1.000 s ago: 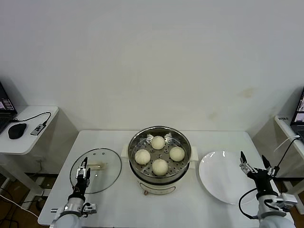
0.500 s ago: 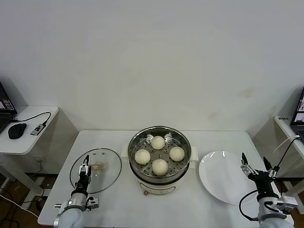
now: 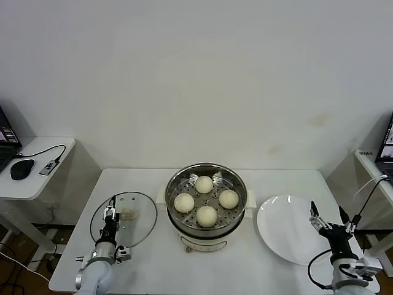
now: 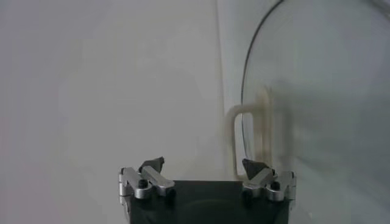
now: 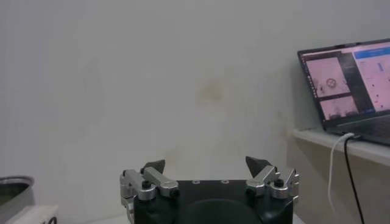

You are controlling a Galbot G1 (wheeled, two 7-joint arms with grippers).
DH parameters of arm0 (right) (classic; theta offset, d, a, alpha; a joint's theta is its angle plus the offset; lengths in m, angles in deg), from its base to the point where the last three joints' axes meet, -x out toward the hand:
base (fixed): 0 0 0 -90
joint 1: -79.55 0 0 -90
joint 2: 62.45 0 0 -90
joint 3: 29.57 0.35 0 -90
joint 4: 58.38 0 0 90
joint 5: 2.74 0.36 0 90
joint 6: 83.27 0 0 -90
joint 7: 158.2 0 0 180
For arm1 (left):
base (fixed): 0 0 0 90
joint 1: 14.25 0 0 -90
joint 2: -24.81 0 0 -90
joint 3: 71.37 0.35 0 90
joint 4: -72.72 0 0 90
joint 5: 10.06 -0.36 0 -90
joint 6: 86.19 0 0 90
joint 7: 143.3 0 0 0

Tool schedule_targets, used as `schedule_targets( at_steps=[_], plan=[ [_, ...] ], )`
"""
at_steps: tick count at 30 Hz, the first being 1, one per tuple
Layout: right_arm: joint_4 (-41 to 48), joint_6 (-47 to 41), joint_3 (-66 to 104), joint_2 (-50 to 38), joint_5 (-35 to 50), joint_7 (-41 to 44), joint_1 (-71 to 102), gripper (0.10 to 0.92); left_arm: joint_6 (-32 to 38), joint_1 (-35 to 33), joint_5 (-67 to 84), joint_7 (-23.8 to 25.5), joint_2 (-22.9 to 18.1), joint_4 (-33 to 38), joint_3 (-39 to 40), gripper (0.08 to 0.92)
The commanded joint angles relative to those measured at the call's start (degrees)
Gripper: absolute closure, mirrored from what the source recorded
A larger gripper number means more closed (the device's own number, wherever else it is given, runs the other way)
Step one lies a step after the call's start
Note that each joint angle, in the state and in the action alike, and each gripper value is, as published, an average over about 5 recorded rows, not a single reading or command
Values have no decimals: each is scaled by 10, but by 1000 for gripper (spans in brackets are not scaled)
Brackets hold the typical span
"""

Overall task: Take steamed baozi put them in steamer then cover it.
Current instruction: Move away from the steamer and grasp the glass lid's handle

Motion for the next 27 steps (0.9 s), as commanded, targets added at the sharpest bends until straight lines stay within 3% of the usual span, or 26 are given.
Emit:
schedule_targets(
  at_steps=[1,17,20,27],
  plan=[
    [0,1,-1,2,-3,0,1,203,-3,29,2,-6,-1,-24,2,177],
    [-3,0,-1,-1,-4,1,4,203,5,37,18,-30,-4,-63,2,180],
    [-5,0,0,-1,-5,1,7,203,11,37,18,-30,-4,-67,2,231],
    [-8,0,0,1,-7,1,9,203,16,30,17,-22,3,-68,6,438]
  ],
)
